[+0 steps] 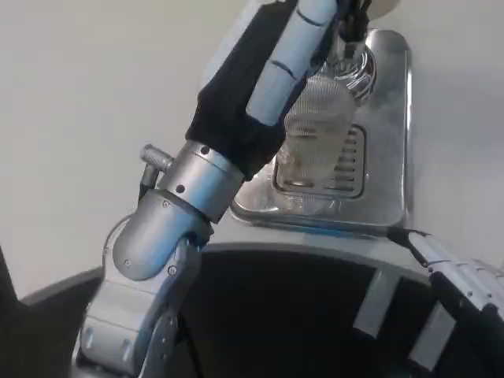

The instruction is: Grasp the cup under the faucet to collect the drink, then remove the cup.

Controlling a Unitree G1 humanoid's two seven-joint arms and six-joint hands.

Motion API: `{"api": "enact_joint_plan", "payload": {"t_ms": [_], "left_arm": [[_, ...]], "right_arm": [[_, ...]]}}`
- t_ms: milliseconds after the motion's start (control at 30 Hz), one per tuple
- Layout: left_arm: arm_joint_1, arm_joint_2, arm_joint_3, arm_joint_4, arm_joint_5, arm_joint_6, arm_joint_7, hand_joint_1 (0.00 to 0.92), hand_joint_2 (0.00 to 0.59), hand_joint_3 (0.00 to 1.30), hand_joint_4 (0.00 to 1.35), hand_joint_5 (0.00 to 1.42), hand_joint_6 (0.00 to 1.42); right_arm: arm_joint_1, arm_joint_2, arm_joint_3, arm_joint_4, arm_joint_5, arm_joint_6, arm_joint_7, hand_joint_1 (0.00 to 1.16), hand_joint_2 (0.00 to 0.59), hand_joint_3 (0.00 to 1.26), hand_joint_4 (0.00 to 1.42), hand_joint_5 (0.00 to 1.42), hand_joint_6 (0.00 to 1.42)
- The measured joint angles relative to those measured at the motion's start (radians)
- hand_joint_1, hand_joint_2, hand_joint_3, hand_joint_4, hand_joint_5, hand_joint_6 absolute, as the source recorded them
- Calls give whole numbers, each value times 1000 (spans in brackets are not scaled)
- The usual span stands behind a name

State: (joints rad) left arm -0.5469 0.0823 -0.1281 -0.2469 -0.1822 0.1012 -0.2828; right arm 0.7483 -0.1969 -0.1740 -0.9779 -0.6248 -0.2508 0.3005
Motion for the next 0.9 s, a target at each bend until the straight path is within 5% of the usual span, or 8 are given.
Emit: {"api": "enact_joint_plan", "payload": {"t_ms": [900], "left_arm": [[-113,284,-136,52,514,-268,-61,0,221,0,0,0,0]], "right_arm": [[6,29,18,-2,-16,0,-5,704,383,96,74,97,114]]}}
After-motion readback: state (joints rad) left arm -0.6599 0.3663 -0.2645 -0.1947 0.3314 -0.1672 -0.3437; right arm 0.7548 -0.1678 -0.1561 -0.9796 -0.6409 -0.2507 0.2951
